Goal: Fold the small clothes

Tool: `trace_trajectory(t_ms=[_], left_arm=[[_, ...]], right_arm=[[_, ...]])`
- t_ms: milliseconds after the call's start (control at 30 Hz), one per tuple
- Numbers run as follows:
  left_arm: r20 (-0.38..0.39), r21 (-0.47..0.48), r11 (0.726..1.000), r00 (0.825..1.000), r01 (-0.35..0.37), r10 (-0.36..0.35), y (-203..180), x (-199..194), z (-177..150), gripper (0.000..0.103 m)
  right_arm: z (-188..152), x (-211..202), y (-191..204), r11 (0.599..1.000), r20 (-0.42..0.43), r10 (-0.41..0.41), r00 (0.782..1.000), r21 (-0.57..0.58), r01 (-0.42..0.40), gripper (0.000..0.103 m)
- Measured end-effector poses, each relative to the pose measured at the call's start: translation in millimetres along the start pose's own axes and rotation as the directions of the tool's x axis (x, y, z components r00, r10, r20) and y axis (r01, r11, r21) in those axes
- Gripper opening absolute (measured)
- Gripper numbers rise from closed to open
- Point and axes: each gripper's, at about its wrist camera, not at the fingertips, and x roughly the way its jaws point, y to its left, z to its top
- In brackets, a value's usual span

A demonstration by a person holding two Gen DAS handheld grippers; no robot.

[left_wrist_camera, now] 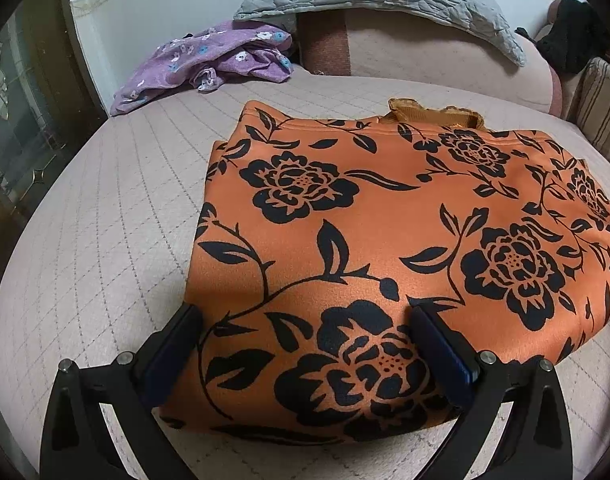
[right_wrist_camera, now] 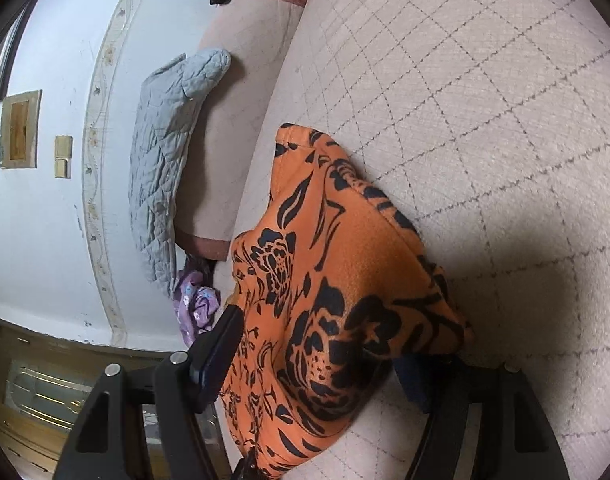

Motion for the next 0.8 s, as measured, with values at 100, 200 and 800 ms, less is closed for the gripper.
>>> trace_trajectory(t_ms=[100, 200, 800], left_arm=[[0.004, -0.004, 1.000, 1.000, -0.010, 0.010, -1.4, -1.5, -0.8, 0.103], [0.008, -0.006, 1.000, 1.000, -0.015, 0.015, -1.7, -2.2, -1.5, 0.103], [0.077, -0.118, 0.992, 0.995, -0.050, 0.060, 20.5, -27.2, 27.4, 0.103]], right_arm=[[-0.9, 2.6, 0.2, 1.000, -0.001, -0.012, 1.000, -0.004, 0.012, 0.073], [-0.8, 3.6, 0.6, 1.000, -0.003, -0.014, 1.000, -0.005, 0.014, 0.072], [1.7, -93.0, 72.8, 0.921, 0.369, -0.071, 0.927, -0.333, 0.203, 0.075]])
